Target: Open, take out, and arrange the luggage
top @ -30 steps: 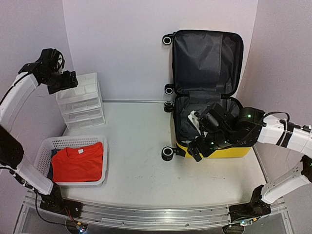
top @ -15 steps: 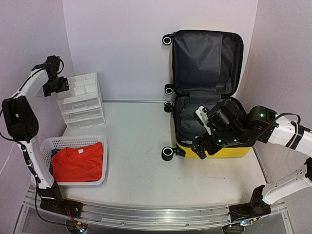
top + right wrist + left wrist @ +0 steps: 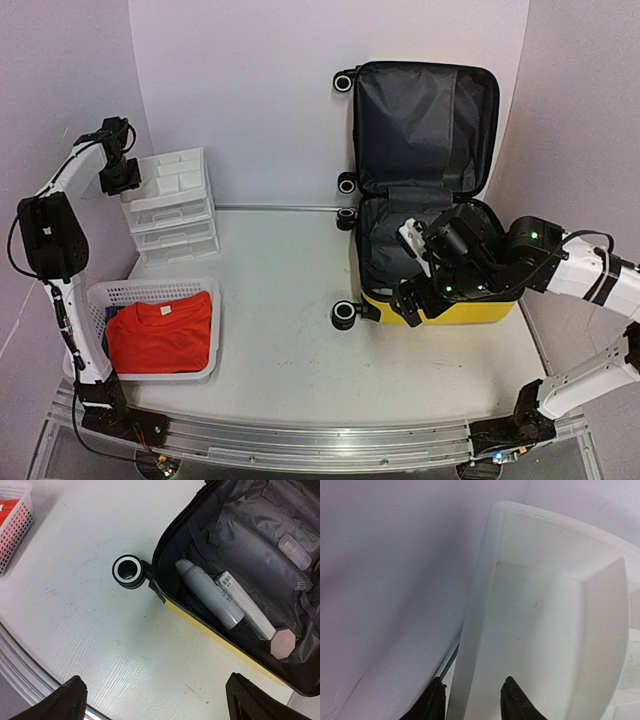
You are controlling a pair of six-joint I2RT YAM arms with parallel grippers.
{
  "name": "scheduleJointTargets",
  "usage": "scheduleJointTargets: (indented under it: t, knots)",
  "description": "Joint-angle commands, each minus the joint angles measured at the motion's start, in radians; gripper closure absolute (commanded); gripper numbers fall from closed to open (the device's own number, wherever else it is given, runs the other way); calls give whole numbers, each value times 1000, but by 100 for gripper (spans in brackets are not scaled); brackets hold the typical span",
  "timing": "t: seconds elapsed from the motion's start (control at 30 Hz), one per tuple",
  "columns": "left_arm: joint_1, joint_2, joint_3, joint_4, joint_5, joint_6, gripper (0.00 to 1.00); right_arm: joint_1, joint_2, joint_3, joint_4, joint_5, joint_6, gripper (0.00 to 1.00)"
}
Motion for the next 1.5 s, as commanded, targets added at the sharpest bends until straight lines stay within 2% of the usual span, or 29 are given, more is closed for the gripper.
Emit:
scheduleJointTargets:
  t: [0.0, 0.07, 0.27, 0.47, 0.83, 1.03, 1.17, 1.33, 1.47]
  knots:
    - [-5, 4, 20, 12, 98, 19, 68, -3, 24, 55, 10, -6, 10, 2]
    - [-8, -15, -9, 14, 134, 14, 75, -3, 32, 56, 10, 1, 9, 2]
    - [-71, -83, -106, 17, 258, -7, 80, -1, 99, 89, 12, 3, -20, 2]
    - [-202, -127, -196, 27, 272, -9, 85, -2, 177, 139, 12, -36, -32, 2]
    - [-332, -247, -337, 90, 294, -78, 94, -8, 248, 177, 71, -58, 41, 2]
    - [-404, -252, -319, 121, 343, -117, 100, -63, 317, 257, 126, -197, 103, 2]
    - [-430, -214, -276, 145, 383, -31, 100, -157, 326, 247, 185, -372, 166, 2]
    - [-430, -156, -216, 160, 534, 117, 100, -212, 302, 239, 191, -409, 156, 2]
    - [-430, -144, -228, 243, 667, 333, 100, -280, 277, 237, 190, -475, 149, 2]
